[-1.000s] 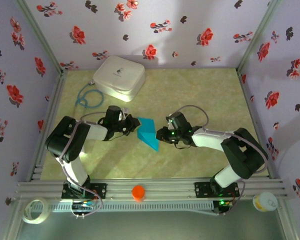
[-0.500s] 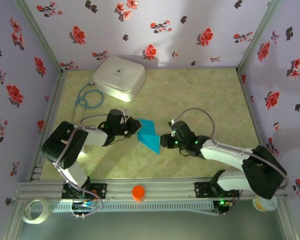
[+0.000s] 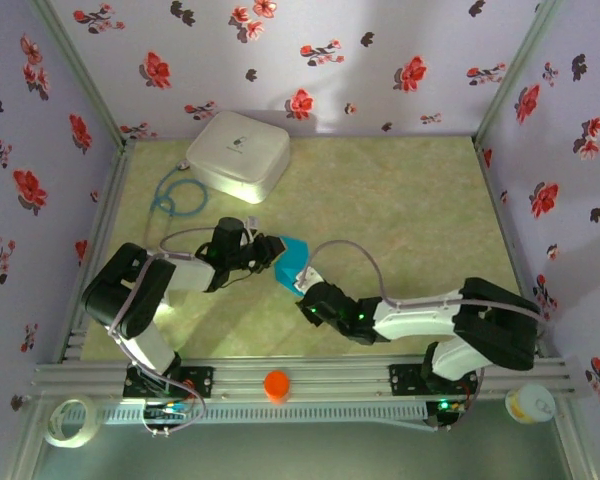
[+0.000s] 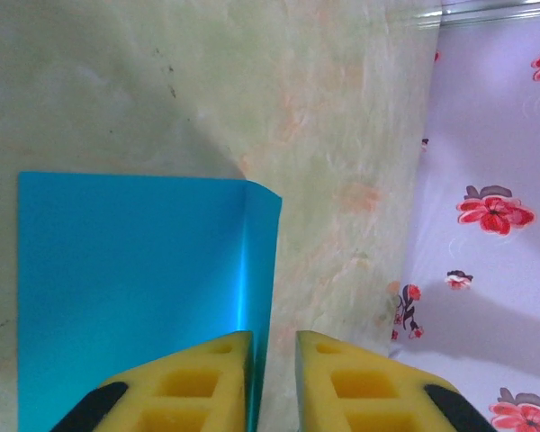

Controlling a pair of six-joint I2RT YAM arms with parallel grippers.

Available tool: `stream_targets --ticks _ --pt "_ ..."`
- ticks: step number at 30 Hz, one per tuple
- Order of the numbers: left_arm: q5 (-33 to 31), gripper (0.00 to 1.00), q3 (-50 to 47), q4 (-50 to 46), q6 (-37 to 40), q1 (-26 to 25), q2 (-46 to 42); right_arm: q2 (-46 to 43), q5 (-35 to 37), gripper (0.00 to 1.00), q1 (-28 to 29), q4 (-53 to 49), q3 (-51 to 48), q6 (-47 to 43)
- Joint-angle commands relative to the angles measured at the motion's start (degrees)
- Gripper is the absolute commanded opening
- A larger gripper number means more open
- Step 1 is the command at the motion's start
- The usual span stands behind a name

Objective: Fold a paper plane with a square sheet of paper (pick it up from the middle)
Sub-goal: Fourth fold the wing at the center of the table.

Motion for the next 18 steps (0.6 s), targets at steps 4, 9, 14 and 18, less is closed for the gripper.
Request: stream_targets --ticks 4,9,14,18 --pt "1.82 0.14 1.26 1.32 -0.37 -0.11 -0.23 5.13 11.32 0.43 1.78 2.43 3.91 -5.78" --pt "2.17 0.11 1.49 1.58 -0.55 -0.13 -0.04 7.23 11.97 0.41 1.83 2.49 4.36 -5.52" --pt "2.18 0.1 1.46 1.74 -0.65 -0.18 0.12 8.75 12.31 0.4 1.85 2.96 4.39 -4.39" --pt "2.13 0.09 1.51 1.69 -0.64 -0.09 0.12 9.37 12.69 0.37 1.86 3.78 4.33 -3.57"
